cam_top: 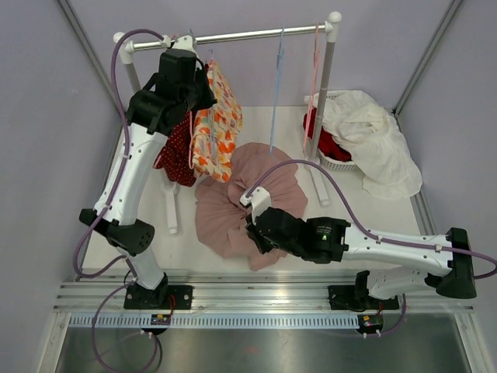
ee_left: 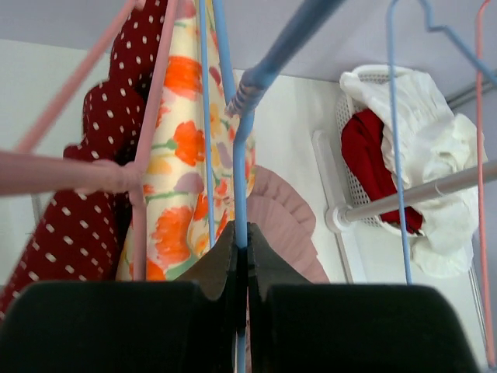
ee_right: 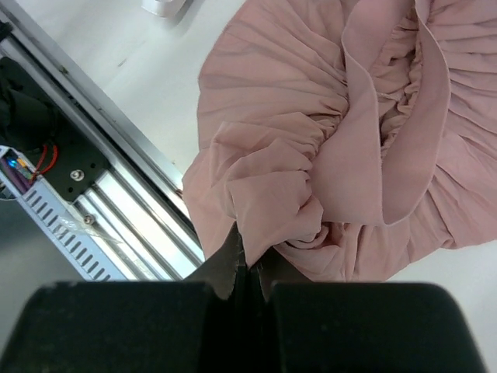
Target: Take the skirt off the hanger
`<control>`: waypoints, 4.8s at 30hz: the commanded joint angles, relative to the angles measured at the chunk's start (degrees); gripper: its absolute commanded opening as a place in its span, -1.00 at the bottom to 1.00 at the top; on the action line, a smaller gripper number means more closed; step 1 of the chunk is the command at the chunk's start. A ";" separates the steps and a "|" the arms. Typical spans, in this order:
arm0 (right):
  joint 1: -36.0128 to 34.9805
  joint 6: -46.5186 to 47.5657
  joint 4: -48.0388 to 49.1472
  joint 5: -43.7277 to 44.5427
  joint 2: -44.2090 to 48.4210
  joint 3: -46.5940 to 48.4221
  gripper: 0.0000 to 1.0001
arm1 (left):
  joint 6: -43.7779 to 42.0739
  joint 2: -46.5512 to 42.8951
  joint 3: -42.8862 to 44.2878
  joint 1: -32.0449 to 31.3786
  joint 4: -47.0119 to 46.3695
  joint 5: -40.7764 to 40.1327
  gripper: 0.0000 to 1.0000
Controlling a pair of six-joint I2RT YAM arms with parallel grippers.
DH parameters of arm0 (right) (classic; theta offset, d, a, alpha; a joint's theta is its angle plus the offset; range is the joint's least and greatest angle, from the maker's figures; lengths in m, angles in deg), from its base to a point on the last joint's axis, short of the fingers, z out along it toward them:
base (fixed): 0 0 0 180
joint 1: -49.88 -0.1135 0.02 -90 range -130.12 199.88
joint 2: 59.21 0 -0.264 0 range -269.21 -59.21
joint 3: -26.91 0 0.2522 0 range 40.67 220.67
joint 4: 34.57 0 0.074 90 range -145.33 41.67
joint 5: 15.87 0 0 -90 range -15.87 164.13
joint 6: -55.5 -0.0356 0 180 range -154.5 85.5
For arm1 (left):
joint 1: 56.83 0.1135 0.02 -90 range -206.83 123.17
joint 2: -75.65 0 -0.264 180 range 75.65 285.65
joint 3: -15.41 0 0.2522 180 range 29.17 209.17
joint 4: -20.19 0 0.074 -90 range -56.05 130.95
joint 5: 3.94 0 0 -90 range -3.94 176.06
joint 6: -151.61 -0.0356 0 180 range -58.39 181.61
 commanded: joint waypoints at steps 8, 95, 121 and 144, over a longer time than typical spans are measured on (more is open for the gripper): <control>-0.39 -3.08 -2.22 17.02 6.63 -2.69 -1.00 | 1.21 -0.30 -3.30 7.14 -7.85 2.71 -1.00; 73.26 0.51 10.87 -8.98 18.24 4.61 0.99 | -1.26 -8.93 0.16 -17.90 -6.91 -2.19 0.97; 73.26 1.48 4.01 -11.35 25.36 2.06 0.99 | -3.01 -17.90 -10.28 -17.91 2.51 -28.22 0.75; 73.35 2.71 3.92 -10.38 27.03 0.92 0.99 | -3.72 -12.45 -10.20 -17.38 -4.08 -26.46 0.75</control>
